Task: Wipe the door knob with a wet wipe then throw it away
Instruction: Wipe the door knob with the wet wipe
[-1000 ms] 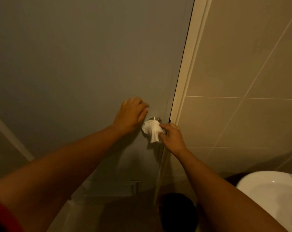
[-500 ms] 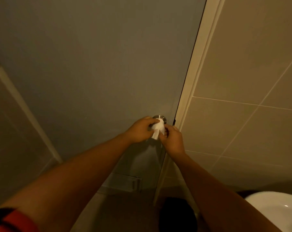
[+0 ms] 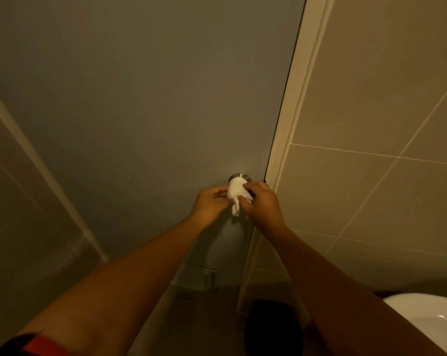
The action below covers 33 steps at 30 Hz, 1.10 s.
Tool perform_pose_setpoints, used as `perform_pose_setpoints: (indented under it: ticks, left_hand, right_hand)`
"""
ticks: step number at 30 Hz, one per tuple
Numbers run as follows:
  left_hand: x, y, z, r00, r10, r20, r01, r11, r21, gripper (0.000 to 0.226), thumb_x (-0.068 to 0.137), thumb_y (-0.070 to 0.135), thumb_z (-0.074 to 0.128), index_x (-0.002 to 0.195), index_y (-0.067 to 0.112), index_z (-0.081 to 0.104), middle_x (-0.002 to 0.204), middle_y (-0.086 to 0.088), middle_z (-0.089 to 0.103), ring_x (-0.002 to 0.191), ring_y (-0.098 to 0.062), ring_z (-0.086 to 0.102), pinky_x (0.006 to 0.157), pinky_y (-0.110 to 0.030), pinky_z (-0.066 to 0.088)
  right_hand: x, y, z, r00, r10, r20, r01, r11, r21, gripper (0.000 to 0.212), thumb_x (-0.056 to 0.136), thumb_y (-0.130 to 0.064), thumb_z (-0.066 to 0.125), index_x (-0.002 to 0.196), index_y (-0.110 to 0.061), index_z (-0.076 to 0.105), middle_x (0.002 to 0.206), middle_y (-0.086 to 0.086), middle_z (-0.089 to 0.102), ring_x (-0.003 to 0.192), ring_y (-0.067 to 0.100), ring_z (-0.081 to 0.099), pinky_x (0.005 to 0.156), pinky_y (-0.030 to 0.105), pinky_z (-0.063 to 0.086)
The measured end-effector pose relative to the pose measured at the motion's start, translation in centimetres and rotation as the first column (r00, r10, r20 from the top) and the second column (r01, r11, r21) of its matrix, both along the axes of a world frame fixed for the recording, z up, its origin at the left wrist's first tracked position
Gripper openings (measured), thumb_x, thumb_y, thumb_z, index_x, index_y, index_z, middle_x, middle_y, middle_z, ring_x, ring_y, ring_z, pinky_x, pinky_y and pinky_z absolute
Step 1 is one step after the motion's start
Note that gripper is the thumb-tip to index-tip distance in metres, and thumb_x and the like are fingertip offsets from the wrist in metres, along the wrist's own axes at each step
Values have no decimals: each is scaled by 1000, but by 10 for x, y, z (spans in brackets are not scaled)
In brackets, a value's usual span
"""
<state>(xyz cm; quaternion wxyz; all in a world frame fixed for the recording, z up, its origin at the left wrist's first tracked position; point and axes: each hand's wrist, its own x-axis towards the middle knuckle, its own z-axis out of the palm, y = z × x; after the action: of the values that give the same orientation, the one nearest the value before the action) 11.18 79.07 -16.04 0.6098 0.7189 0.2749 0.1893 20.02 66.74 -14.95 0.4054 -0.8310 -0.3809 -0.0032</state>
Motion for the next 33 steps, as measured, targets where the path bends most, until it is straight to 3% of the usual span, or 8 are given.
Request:
perform_pose_setpoints:
  ticks: [4, 8, 12, 18, 25, 28, 30, 33]
  left_hand:
    - [2, 4, 14, 996, -68, 55, 47, 943, 328, 44, 78, -2, 73, 121, 2, 68, 119, -16, 67, 107, -23, 65, 96, -29, 52]
    - [5, 4, 20, 982, -185, -25, 171, 843, 510, 43, 77, -1, 73, 119, 8, 69, 124, -6, 61, 108, -13, 58, 98, -21, 48]
    - [3, 10, 19, 988, -145, -49, 153, 930, 334, 50, 79, 3, 75, 127, 4, 63, 128, -16, 63, 115, -26, 63, 103, -39, 51]
    - [-2, 5, 4, 975, -147, -169, 169, 978, 123, 21, 89, 13, 62, 101, -3, 69, 80, -16, 69, 78, -26, 66, 92, -54, 55]
    - [-4, 2, 20, 992, -118, 31, 104, 950, 293, 40, 81, -4, 67, 121, 0, 67, 121, -19, 67, 109, -27, 65, 101, -35, 51]
    - [-1, 3, 25, 990, -144, 15, 127, 915, 383, 41, 77, -8, 66, 117, -1, 69, 121, -15, 64, 104, -16, 61, 93, -17, 48]
    - [-1, 3, 25, 990, -140, 2, 129, 915, 382, 40, 78, -7, 65, 117, 1, 69, 121, -14, 63, 104, -14, 60, 92, -17, 47]
    - [-2, 1, 19, 994, -107, 6, 100, 952, 291, 42, 83, -3, 66, 125, 1, 64, 127, -17, 63, 113, -26, 63, 102, -34, 50]
  right_hand:
    - [-7, -3, -11, 977, -69, -200, 92, 990, 108, 35, 85, -26, 66, 116, -10, 65, 102, 3, 65, 86, 13, 60, 74, 19, 46]
    - [-13, 0, -20, 941, -58, -333, 104, 987, 121, 11, 86, -23, 63, 85, -15, 71, 69, -2, 64, 61, 8, 54, 64, 25, 41]
    - [-9, 0, -10, 989, -86, -118, 89, 996, 27, 29, 84, -26, 67, 106, -8, 69, 93, 7, 66, 78, 16, 59, 73, 29, 47]
    - [0, 7, 20, 995, 27, 96, -17, 995, -96, 40, 83, -17, 64, 122, -7, 63, 120, 14, 58, 107, 28, 56, 89, 29, 43]
    - [0, -5, 8, 995, -91, -35, 92, 995, 28, 30, 82, -19, 68, 110, -8, 69, 105, 10, 66, 89, 20, 62, 80, 21, 46]
    - [-7, -10, -2, 986, -112, -125, 112, 994, -9, 20, 81, -18, 68, 99, -12, 74, 92, 7, 72, 77, 15, 64, 80, 31, 56]
    - [-9, -10, -5, 985, -113, -130, 112, 994, -20, 15, 82, -20, 68, 93, -13, 75, 84, 8, 73, 72, 16, 65, 77, 35, 58]
    - [-9, -7, 3, 987, -145, -74, 148, 988, 34, 27, 82, -22, 70, 105, -8, 71, 98, 10, 70, 79, 16, 62, 75, 22, 49]
